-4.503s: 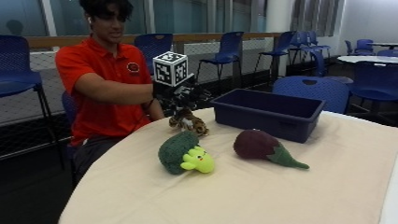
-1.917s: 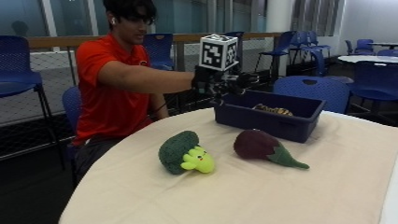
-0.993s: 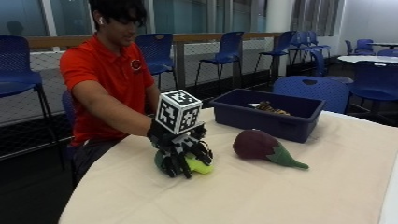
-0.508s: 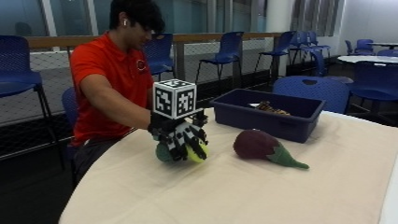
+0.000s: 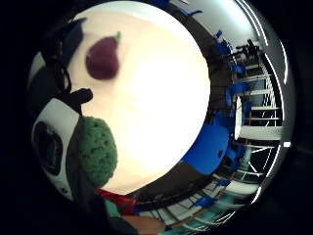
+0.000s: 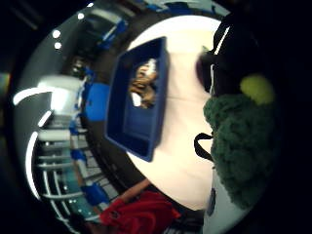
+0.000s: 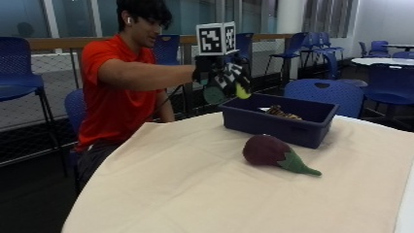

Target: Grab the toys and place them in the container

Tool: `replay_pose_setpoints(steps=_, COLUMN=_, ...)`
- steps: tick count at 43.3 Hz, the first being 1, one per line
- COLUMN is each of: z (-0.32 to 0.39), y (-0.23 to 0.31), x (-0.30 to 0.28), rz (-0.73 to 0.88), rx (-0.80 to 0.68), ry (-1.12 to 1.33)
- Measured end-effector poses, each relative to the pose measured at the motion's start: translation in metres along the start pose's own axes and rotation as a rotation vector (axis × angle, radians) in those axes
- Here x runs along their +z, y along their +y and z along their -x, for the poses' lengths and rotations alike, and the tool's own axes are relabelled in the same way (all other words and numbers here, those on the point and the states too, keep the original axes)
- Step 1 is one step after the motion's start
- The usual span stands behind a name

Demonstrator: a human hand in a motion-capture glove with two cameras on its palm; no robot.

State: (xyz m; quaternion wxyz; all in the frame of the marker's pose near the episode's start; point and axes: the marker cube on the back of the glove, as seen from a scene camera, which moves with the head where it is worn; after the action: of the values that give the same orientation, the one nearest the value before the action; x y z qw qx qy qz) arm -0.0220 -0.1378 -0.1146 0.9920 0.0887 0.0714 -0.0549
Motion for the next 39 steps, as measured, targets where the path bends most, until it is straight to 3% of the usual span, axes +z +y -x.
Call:
replay_pose_setpoints(steps=8, z=0.104, y=-0.032, x=-0.030, rz=-0.041, rx=-0.166, ry=-0.056)
replay_pose_setpoints(steps=14, z=0.157, y=-0.056, x=-0.035, rz=-0.040, rx=-0.145, ry=-0.108)
replay_pose_setpoints(steps=19, z=0.190, y=-0.060, x=-0.022, rz=0.027, rx=-0.210, ry=-0.089)
replay_pose_setpoints(steps=23, z=0.186, y=-0.061, x=0.004, rz=0.154, rx=-0.242, ry=0.045)
replay_pose_setpoints(steps=27, z=0.174, y=-0.059, x=0.013, rz=0.166, rx=-0.291, ry=-0.052)
replay_pose_setpoints(steps=39, z=0.054, y=-0.078, x=0.023, rz=0.123, rx=-0.004, ry=-0.059)
